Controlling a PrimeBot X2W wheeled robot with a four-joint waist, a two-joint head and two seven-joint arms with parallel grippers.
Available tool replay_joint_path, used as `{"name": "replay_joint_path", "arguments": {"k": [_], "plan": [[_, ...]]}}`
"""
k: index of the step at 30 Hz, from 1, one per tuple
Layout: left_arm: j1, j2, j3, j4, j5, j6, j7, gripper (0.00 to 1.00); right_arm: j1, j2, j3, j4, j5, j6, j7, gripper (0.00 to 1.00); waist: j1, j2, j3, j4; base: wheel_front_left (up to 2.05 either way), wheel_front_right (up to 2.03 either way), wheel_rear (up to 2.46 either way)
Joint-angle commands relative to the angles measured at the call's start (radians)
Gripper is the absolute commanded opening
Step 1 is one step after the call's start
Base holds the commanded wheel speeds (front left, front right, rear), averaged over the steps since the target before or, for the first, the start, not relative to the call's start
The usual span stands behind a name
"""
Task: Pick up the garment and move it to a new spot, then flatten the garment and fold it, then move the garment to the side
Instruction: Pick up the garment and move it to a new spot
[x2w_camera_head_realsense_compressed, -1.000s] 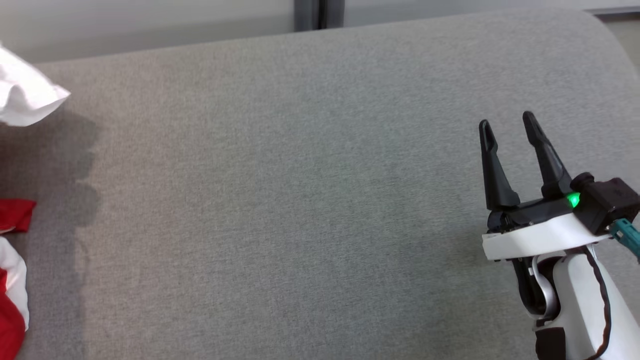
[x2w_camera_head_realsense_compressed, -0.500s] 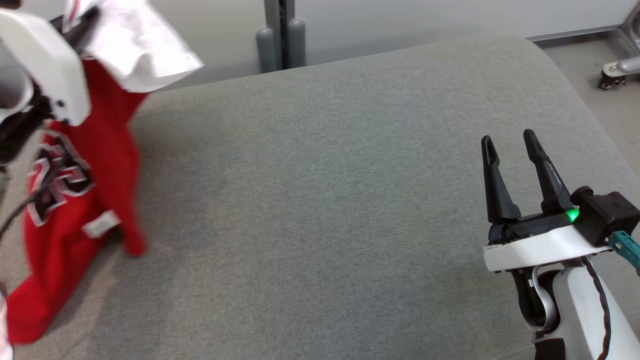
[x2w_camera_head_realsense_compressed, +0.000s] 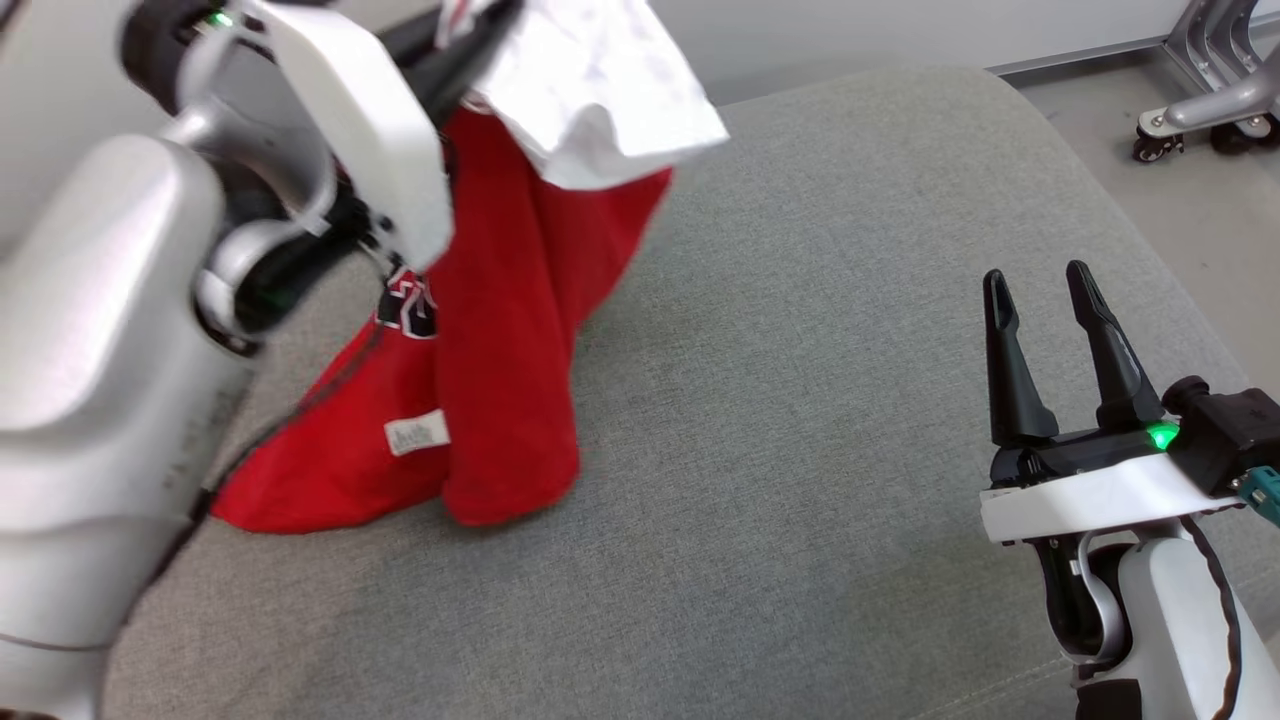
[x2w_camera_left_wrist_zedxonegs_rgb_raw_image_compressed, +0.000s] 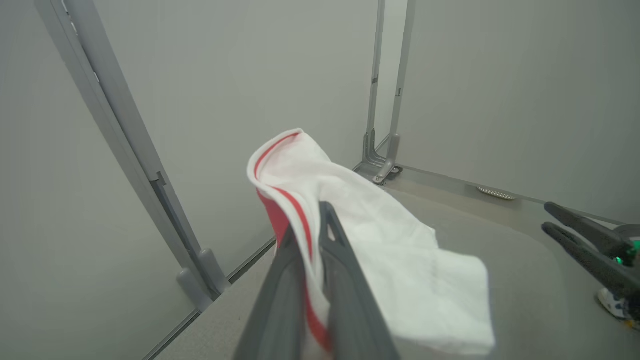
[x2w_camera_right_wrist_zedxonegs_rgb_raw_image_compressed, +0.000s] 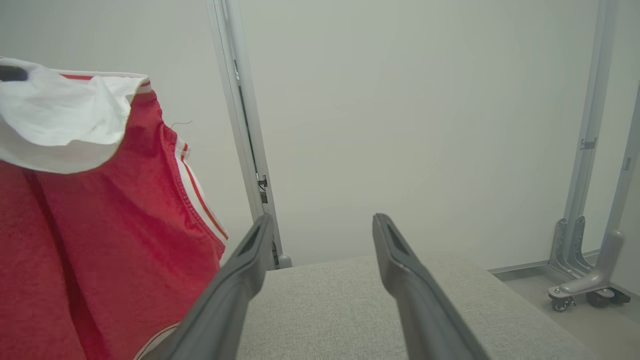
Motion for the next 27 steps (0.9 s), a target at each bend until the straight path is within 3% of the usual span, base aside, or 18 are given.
{"name": "replay_joint_path", "arguments": {"k": [1,9,15,23,24,25,26,27], "plan": [[0.03,-0.008,-0.006,-0.002,-0.007,0.005,-0.007,0.0,0.007,-0.003,-0.003,-0.004,0.007,0.002,-0.006,1.0,0.0,0.0,0.005,0.001,0.0,0.0,0.0],[0.128,-0.137,-0.1,0.057,0.032,0.0,-0.12,0.0,0.0,-0.003,-0.008,-0.002,0.016,0.002,-0.006,1.0,0.0,0.0,0.034,0.01,0.0,0.0,0.0],[0.144,-0.263,-0.163,0.242,0.054,-0.008,-0.239,0.0,-0.02,-0.004,0.011,0.001,0.024,0.002,-0.006,1.0,0.0,0.0,0.064,-0.004,0.0,0.0,0.0],[0.121,-0.344,-0.275,0.475,0.043,-0.018,-0.369,0.0,-0.034,-0.004,0.017,0.014,0.021,0.002,-0.006,1.0,0.0,0.0,0.085,-0.028,0.0,0.0,0.0],[0.12,-0.346,-0.294,0.488,0.034,-0.018,-0.38,0.35,-0.034,-0.003,0.017,0.016,0.02,0.002,-0.006,1.0,0.0,0.0,0.085,-0.028,0.0,0.0,0.0],[0.121,-0.347,-0.314,0.495,0.017,-0.017,-0.39,0.62,-0.034,-0.003,0.017,0.017,0.018,0.002,-0.006,1.0,0.0,0.0,0.085,-0.029,0.0,0.0,0.0],[0.121,-0.348,-0.332,0.5,0.003,-0.018,-0.399,1.0,-0.033,-0.004,0.014,0.018,0.016,0.002,-0.006,1.0,0.0,0.0,0.085,-0.027,0.0,0.0,0.0],[0.116,-0.35,-0.353,0.504,-0.007,-0.018,-0.409,1.0,-0.031,-0.004,0.01,0.019,0.013,0.002,-0.006,1.0,0.0,0.0,0.083,-0.023,0.0,0.0,0.0]]}}
